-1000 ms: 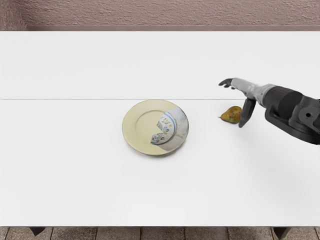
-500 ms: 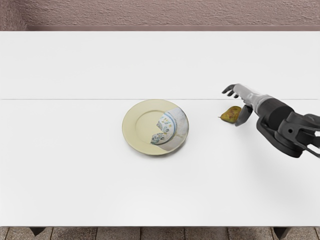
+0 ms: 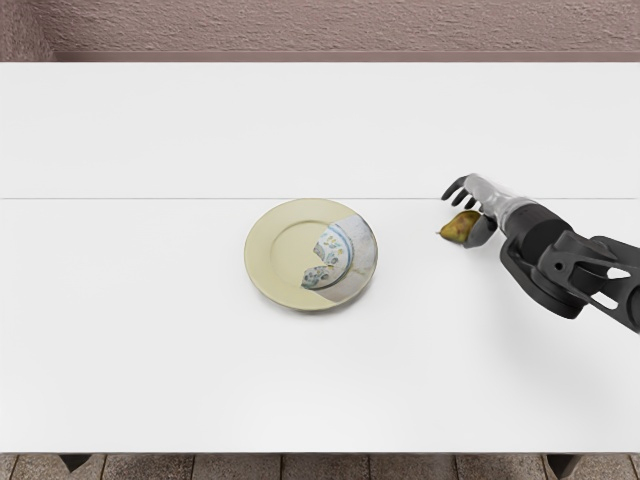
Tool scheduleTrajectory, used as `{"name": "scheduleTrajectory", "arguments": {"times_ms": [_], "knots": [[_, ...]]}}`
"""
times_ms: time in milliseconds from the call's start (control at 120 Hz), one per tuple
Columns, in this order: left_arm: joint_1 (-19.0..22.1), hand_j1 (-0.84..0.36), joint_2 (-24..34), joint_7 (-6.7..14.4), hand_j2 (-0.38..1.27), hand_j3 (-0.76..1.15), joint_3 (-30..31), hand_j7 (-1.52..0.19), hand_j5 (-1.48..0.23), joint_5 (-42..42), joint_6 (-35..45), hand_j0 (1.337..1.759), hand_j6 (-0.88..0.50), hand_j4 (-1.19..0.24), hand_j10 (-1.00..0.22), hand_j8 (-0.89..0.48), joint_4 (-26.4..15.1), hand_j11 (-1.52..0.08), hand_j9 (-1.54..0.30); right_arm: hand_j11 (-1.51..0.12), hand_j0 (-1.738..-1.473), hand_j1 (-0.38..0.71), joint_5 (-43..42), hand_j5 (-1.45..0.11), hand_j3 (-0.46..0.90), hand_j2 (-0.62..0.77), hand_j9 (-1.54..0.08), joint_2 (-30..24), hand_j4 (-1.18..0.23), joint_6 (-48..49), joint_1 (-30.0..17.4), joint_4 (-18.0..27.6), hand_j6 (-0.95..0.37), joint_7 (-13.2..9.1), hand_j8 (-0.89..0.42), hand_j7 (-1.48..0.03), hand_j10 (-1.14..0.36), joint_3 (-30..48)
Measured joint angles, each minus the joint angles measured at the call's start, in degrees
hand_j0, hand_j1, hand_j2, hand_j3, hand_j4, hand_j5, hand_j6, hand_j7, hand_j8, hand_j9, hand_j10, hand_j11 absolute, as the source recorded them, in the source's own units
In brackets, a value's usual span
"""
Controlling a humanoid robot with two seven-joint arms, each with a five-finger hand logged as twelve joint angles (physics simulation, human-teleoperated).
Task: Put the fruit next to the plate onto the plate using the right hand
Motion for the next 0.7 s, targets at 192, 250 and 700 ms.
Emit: {"name": "scheduleTrajectory", "arguments": {"times_ms": [192, 250, 700], "knots": [[0.00, 0.35, 0.00, 0.00, 0.00, 0.00, 0.00, 0.00, 0.00, 0.00, 0.00, 1.658, 0.00, 0.00, 0.00, 0.00, 0.01, 0.00, 0.00, -0.59, -1.658, 0.19, 0.07, -0.59, 0.00, -0.06, -0.59, 0.28, -0.45, -0.03, -0.07, -0.03, -0.46, -0.01, -0.46, -0.59, -0.46, 0.28], [0.00, 0.35, 0.00, 0.01, 0.00, 0.00, 0.00, 0.00, 0.00, 0.00, 0.00, 1.658, 0.00, 0.00, 0.00, 0.00, 0.00, 0.00, 0.00, -0.60, -1.658, 0.20, 0.09, -0.60, 0.00, -0.05, -0.60, 0.43, -0.46, -0.03, -0.07, -0.03, -0.47, 0.00, -0.44, -0.60, -0.46, 0.21], [0.00, 0.35, 0.00, -0.01, 0.00, 0.00, 0.00, 0.00, 0.00, 0.00, 0.00, 1.658, 0.00, 0.00, 0.00, 0.00, 0.00, 0.00, 0.00, -0.68, -1.657, 0.23, 0.67, -0.68, 0.00, 0.04, -0.68, 0.51, -0.52, 0.16, -0.09, 0.15, -0.52, 0.02, -0.43, -0.68, -0.49, 0.30]]}}
